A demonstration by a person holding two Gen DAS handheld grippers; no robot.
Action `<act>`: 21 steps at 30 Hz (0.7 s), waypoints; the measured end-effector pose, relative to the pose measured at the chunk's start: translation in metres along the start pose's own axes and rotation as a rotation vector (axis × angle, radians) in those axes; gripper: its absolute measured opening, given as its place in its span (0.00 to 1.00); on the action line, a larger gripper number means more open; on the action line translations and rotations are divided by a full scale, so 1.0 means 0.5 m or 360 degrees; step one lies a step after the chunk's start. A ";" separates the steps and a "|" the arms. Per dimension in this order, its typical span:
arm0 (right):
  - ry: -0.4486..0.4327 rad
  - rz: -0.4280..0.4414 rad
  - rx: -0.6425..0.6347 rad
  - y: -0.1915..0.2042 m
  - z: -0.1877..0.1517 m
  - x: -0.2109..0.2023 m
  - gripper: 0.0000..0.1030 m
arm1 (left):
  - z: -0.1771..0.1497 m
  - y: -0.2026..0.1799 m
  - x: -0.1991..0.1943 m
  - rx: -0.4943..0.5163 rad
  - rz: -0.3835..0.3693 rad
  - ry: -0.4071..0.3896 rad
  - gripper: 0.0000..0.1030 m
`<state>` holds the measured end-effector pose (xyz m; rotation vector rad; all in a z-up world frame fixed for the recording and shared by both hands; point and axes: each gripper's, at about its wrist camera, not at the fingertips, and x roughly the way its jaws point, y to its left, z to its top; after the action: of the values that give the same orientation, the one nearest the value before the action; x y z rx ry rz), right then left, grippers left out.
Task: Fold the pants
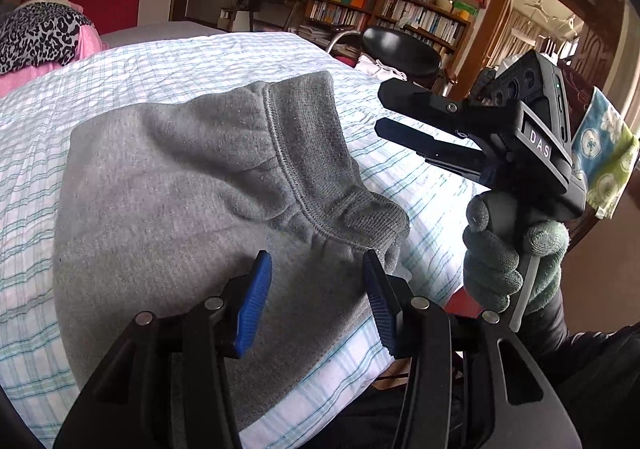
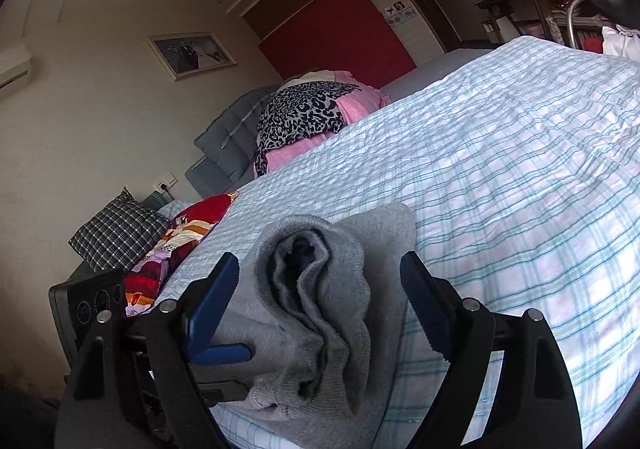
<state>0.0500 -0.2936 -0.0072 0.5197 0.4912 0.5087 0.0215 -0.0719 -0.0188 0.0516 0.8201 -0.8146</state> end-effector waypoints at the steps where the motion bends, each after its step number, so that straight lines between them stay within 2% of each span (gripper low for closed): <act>1: 0.0016 -0.0004 -0.0024 0.007 0.004 0.010 0.82 | -0.001 0.001 0.000 -0.0003 0.0000 -0.0004 0.47; 4: 0.0079 -0.0008 -0.0069 0.025 0.010 0.043 0.82 | -0.001 0.003 0.001 0.0001 0.0018 -0.0017 0.50; 7: 0.0147 0.0002 -0.0102 0.037 0.011 0.074 0.87 | -0.002 0.003 0.006 0.0005 0.0024 -0.0012 0.50; 10: 0.0175 -0.0072 -0.0154 0.041 0.012 0.109 0.89 | 0.002 0.001 0.016 0.0007 0.0017 -0.0007 0.51; 11: 0.0193 -0.0091 -0.0157 0.037 0.012 0.122 0.86 | 0.000 0.003 0.016 0.0005 0.0011 -0.0007 0.51; 13: 0.0245 -0.0118 -0.0153 0.024 0.011 0.149 0.69 | 0.000 0.004 0.017 -0.0001 -0.0001 -0.0011 0.52; 15: 0.0283 -0.0131 -0.0147 0.015 0.009 0.168 0.39 | -0.004 0.011 0.016 -0.0005 -0.0007 -0.0018 0.52; 18: 0.0265 -0.0150 -0.0149 0.007 0.015 0.176 0.28 | -0.007 0.014 0.011 -0.0008 -0.0017 -0.0033 0.52; 21: 0.0204 -0.0146 -0.0180 0.014 0.031 0.169 0.26 | -0.008 0.016 0.007 -0.0009 -0.0034 -0.0048 0.52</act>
<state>0.1207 -0.2457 -0.0173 0.3559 0.6024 0.4809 0.0258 -0.0670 -0.0261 0.0258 0.7959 -0.8313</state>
